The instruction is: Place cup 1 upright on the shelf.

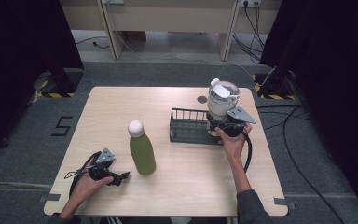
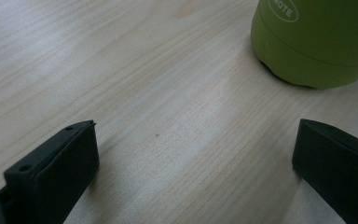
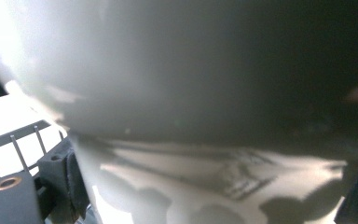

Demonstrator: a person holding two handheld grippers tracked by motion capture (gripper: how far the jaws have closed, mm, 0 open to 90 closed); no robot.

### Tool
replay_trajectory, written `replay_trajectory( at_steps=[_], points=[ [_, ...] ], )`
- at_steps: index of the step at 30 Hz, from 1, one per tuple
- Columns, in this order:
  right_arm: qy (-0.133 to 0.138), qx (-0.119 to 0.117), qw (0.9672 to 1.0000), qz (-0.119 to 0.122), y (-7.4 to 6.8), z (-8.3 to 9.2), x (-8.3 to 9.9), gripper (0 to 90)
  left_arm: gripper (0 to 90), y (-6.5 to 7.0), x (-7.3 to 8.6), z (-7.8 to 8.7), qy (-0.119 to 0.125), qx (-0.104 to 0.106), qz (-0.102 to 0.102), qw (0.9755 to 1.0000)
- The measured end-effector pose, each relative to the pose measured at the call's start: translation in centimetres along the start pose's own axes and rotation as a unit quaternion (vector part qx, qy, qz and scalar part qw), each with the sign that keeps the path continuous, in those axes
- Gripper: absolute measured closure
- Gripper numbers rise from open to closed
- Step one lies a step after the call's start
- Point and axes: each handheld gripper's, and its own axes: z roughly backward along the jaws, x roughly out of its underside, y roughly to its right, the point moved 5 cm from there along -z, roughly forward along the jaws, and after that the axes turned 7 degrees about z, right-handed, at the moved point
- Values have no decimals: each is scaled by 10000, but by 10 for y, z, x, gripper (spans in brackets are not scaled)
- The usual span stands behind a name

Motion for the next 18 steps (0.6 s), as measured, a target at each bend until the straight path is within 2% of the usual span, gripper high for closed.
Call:
replay_trajectory(
  at_steps=[5,8,11,12,13,15,17,18],
  points=[
    [46,-63,9999,-139,1,0,2,92,0,0,0,0,-1,0,1,10000],
    [5,-23,10000,-85,0,0,4,88,0,0,0,0,-3,0,3,10000],
    [-54,9,9996,-287,2,0,9,35,0,0,0,0,-1,2,6,10000],
    [-54,9,9996,-287,2,0,9,35,0,0,0,0,-1,2,6,10000],
    [-19,3,9992,-393,2,1,11,49,0,0,0,0,-5,2,4,10000],
    [-44,6,9992,-401,1,2,10,60,0,0,0,0,-8,-2,4,10000],
    [-78,54,9997,-226,-1,4,8,92,0,0,0,0,-7,-4,4,10000],
    [-99,71,9997,-231,-1,4,7,92,0,0,0,0,-7,-2,4,10000]
  ],
)
